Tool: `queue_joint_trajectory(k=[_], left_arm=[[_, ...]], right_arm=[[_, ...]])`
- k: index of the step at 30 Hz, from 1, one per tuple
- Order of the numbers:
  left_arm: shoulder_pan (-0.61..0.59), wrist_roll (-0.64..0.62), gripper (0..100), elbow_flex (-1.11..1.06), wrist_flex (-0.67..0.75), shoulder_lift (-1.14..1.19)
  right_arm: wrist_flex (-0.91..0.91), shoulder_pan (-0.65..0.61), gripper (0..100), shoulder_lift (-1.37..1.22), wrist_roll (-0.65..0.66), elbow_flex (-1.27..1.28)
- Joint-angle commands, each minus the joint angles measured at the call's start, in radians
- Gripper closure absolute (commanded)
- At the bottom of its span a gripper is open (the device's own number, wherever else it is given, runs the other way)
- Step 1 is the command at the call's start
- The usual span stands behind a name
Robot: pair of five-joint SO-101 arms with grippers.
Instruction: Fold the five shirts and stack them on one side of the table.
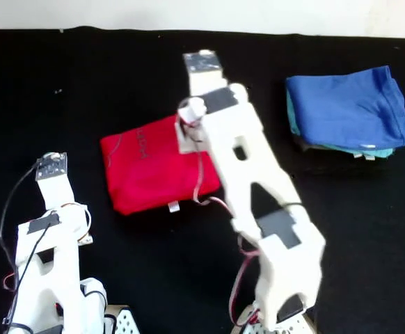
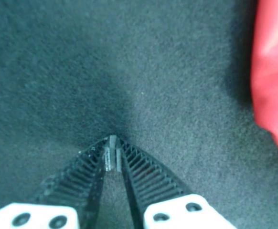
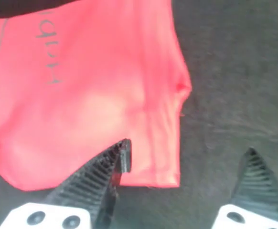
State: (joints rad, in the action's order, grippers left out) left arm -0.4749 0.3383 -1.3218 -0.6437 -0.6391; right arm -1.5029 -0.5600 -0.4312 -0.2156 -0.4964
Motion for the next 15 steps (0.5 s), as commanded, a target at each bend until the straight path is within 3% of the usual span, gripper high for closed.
queue_joint_trajectory(k=[1, 15], left_arm=[[0.013, -0.011, 99, -0.001, 0.041, -0.001], [0.013, -0.011, 99, -0.001, 0.043, -0.001]], right_arm=[[-0.054, -0.045, 64.2, -0.125, -0.017, -0.209], [-0.073, -0.024, 61.1, -0.618, -0.011, -0.622]])
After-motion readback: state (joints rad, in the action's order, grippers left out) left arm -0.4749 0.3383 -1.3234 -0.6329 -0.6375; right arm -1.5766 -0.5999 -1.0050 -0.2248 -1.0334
